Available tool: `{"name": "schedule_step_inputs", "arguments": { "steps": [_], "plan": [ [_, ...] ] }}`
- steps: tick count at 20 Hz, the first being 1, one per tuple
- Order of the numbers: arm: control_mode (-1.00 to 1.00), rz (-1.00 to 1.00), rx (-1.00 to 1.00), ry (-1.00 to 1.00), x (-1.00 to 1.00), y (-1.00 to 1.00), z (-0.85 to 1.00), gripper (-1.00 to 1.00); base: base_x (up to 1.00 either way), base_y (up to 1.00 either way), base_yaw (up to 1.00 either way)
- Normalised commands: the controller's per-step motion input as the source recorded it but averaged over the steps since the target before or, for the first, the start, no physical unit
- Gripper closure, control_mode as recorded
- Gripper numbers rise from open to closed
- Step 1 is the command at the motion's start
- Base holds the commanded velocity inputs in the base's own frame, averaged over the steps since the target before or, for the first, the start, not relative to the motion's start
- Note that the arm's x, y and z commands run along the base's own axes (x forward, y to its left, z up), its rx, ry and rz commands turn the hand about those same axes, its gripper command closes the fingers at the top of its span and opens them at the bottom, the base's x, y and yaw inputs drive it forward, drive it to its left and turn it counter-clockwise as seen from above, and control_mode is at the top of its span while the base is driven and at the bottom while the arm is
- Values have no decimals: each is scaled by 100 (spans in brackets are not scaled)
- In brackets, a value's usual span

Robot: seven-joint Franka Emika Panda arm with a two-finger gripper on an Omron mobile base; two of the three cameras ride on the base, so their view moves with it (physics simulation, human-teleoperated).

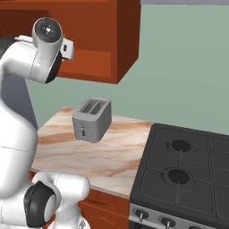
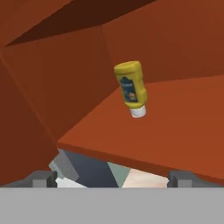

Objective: Move the mustard and mayonnaise from the cabinet to the dining counter.

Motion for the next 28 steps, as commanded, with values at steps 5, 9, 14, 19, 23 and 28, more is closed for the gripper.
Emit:
{"name": "schedule_step_inputs", "arguments": {
  "steps": [5,9,14,19,23,28],
  "plan": [
    [-100,12,1,0,31,0,-10,-100,0,0,0],
    [-100,10,0,0,33,7,-2,-100,0,0,0],
    [-100,6,0,0,31,15,-6,-100,0,0,0],
    [-100,1,0,0,28,16,-11,-100,0,0,0],
    [-100,0,0,0,26,3,-11,-100,0,0,0],
    [-100,0,0,0,23,0,-13,-100,0,0,0]
  ]
}}
